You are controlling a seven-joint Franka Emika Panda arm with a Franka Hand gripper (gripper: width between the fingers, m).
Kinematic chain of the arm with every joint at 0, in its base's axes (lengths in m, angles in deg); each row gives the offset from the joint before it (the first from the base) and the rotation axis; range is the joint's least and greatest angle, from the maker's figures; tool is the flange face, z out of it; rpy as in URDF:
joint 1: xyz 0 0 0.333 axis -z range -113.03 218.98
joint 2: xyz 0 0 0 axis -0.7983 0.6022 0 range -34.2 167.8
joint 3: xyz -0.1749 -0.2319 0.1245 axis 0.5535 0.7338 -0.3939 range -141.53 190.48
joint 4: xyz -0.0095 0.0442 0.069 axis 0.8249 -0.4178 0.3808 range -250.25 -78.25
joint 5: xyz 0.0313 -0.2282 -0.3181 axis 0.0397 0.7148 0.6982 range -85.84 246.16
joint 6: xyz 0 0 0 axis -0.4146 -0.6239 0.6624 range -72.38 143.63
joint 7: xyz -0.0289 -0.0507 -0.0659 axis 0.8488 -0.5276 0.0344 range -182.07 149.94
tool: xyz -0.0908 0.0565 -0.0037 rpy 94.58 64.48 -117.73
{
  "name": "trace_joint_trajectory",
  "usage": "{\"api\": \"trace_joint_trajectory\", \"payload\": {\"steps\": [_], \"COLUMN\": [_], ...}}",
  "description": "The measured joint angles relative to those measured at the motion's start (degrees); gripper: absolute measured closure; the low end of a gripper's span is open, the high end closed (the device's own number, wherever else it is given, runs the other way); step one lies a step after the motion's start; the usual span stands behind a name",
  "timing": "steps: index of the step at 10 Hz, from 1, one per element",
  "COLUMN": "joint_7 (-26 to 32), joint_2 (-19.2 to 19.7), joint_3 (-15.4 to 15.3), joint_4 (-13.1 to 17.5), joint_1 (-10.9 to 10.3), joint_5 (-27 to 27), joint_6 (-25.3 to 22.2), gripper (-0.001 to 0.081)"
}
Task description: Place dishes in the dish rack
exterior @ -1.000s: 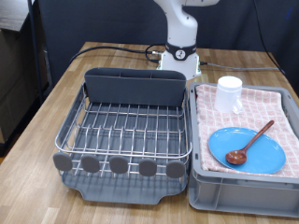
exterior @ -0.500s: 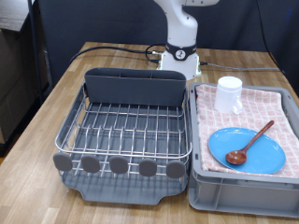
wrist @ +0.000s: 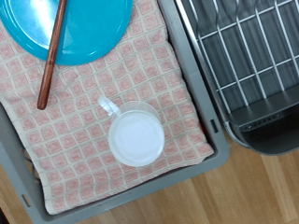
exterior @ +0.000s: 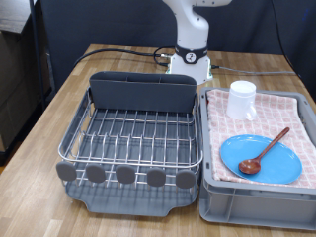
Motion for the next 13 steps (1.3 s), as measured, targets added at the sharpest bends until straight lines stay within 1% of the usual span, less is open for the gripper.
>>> {"api": "trace_joint_trajectory", "payload": {"steps": [2, 4, 6, 8, 10, 13], "joint_7": [-4.78, -7.77, -9.64, -11.29, -12.55, -13.8], "joint_2": [1.84, 4.39, 7.54, 10.23, 12.35, 16.25], "joint_3": [-2.5, -4.37, -5.42, -6.17, -6.84, -7.57], "joint_4": [1.02, 3.16, 5.59, 6.85, 6.39, 3.51], "joint_1": [-0.05, -0.08, -0.08, -0.07, -0.07, -0.07], "joint_5": [0.01, 0.03, 0.03, 0.65, 1.03, 3.43], "joint_6": [0.81, 0.83, 1.15, 2.92, 6.6, 14.15], "gripper": [0.0003, 0.0003, 0.0003, 0.0003, 0.0003, 0.0003]}}
